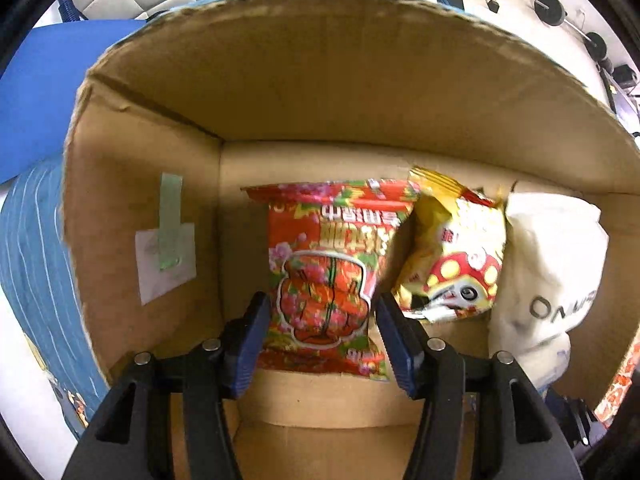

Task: Organize snacks
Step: 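Carry both bags into the box and open both tools, then grasp the orange bow-shaped bag with the right tool while the left tool grasps the black wrapper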

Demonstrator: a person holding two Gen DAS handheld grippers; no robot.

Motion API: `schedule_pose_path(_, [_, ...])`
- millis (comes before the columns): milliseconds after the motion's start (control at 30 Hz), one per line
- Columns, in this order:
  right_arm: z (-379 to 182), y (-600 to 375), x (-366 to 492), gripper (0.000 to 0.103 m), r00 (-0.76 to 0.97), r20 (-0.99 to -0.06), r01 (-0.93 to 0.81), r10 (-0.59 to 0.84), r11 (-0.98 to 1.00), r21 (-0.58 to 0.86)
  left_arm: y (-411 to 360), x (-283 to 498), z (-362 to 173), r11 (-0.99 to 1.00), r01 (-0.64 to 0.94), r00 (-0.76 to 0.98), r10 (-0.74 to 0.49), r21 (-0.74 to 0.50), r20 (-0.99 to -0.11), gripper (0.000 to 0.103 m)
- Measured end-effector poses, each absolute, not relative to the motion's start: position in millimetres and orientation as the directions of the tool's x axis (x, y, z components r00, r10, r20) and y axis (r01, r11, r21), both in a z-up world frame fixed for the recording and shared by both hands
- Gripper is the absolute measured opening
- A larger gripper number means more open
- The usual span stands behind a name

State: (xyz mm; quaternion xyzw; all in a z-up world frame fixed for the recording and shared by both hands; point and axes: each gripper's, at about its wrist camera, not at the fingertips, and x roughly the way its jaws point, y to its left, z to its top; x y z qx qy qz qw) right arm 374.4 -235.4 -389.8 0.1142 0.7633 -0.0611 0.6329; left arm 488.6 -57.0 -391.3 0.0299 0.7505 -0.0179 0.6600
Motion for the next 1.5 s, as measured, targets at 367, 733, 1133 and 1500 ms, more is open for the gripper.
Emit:
schedule_pose_path(367, [-340, -226, 356, 0.096, -0.033, -0.999, 0.115, 0.037, 0.993, 0.033, -46, 430, -309, 0.998, 0.015, 0.02, -0.06, -0.06, -0.998, 0.069])
schedule_pose_path(733, [-275, -223, 305, 0.103, 0.118, -0.991, 0.075, 0.064, 0.995, 0.073, -5, 348, -239, 0.998, -0.01, 0.215, -0.057, -0.061, -0.975, 0.098])
schedule_pose_path(1133, [-197, -213, 236, 0.103, 0.284, -0.957, 0.061, 0.054, 0.995, 0.074, -13, 264, -181, 1.0, 0.012, 0.42, -0.02, -0.016, -0.907, 0.099])
schedule_pose_path(1500, [-156, -211, 204, 0.103, 0.366, -0.928, 0.057, 0.068, 0.994, 0.095, -5, 228, -147, 0.999, -0.009, 0.497, -0.041, -0.052, -0.867, 0.099])
